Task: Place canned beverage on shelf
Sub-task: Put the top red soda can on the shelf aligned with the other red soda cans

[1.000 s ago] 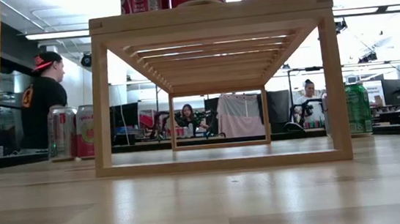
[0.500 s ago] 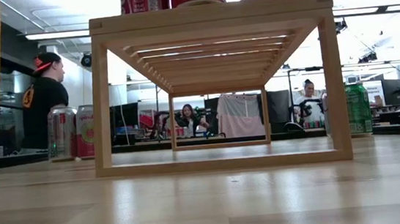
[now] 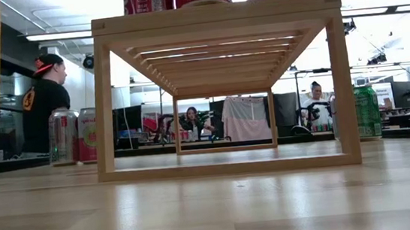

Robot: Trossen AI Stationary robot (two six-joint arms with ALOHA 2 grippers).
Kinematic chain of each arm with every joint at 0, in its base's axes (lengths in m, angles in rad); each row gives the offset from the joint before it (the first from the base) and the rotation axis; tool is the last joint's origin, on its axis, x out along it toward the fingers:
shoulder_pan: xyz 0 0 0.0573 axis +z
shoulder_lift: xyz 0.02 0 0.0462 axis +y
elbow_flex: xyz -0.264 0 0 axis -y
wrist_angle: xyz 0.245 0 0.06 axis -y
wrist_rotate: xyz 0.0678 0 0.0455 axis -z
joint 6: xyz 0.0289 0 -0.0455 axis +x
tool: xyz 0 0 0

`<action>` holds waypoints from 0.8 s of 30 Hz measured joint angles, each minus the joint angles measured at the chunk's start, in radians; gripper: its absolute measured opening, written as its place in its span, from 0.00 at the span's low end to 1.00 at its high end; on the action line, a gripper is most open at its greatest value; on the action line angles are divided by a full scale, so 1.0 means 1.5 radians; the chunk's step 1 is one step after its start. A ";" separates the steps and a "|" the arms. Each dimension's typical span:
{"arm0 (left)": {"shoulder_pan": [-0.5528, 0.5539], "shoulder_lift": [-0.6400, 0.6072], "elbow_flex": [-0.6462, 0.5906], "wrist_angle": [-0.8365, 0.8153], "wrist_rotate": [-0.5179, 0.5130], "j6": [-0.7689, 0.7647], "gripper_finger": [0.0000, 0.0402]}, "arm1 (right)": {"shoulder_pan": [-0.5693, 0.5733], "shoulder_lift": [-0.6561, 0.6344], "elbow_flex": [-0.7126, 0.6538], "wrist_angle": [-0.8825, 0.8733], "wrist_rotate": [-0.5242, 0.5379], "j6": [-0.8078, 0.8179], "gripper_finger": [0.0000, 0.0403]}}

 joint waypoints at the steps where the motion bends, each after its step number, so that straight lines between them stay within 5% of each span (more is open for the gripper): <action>1: 0.000 0.000 0.000 0.000 -0.004 0.000 0.60 | 0.000 -0.002 0.000 0.000 0.000 -0.002 0.88; 16: 0.001 0.000 0.000 -0.001 -0.024 0.001 0.60 | -0.001 -0.011 0.130 0.003 0.022 -0.054 0.88; 24: -0.009 -0.027 0.000 -0.070 0.163 0.071 0.55 | 0.012 -0.016 0.188 -0.109 0.070 -0.031 0.82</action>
